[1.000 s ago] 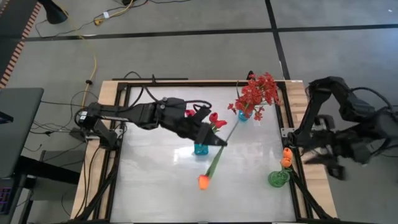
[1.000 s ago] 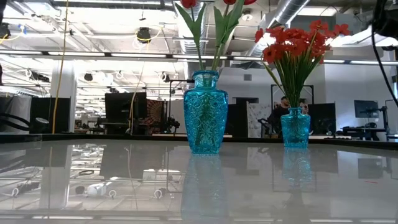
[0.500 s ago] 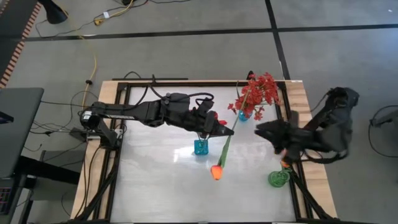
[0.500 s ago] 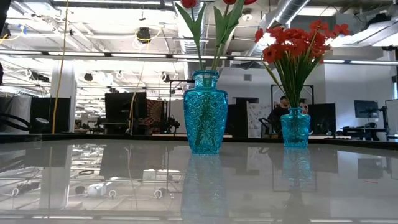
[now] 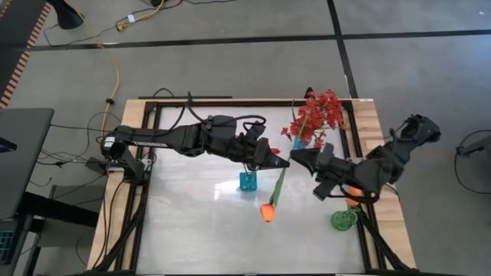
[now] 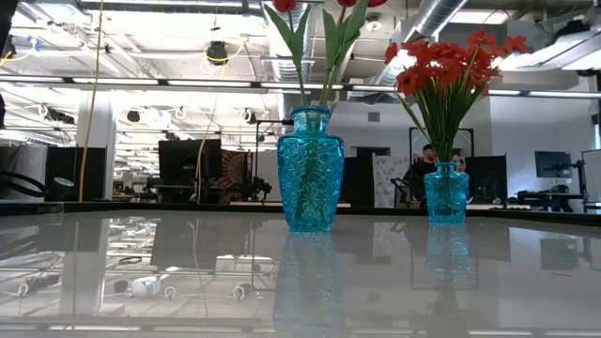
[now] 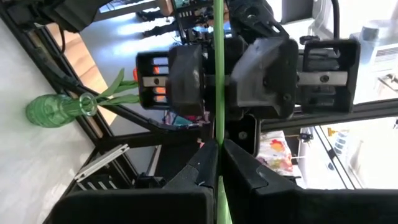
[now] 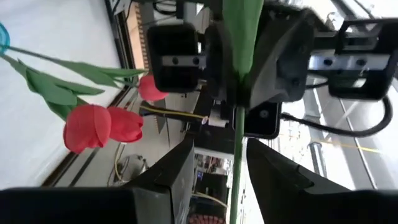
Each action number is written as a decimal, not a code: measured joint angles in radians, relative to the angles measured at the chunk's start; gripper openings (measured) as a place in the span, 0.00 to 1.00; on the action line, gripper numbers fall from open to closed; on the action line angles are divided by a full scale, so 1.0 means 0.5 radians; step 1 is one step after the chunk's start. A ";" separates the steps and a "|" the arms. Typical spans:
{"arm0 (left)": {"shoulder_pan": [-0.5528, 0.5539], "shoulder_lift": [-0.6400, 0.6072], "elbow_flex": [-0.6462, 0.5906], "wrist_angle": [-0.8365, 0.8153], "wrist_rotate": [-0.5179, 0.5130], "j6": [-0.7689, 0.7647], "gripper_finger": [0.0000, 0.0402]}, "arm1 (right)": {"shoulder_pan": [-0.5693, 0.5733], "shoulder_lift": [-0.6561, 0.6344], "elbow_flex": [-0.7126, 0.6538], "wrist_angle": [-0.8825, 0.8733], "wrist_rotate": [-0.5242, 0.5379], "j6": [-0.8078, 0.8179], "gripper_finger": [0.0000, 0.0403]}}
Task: Sort flowers into vase by color
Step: Put the orange flower into the green vase
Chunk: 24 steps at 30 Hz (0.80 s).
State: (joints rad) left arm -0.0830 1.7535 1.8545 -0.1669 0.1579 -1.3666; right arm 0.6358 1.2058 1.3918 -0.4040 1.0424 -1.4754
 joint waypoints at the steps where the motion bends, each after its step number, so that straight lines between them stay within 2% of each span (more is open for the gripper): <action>1: 0.000 0.000 0.000 0.000 0.005 0.000 0.00 | -0.014 0.005 0.000 0.005 0.000 0.000 0.43; 12: 0.000 0.000 0.000 -0.027 0.063 0.001 0.00 | -0.081 0.047 0.000 0.007 -0.035 -0.002 0.40; 24: 0.000 0.000 0.000 -0.125 0.078 -0.011 0.00 | -0.081 0.051 0.000 0.004 -0.040 -0.003 0.18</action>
State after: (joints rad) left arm -0.0830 1.7535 1.8545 -0.2294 0.1967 -1.3724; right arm 0.5953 1.2312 1.3918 -0.4019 1.0225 -1.4769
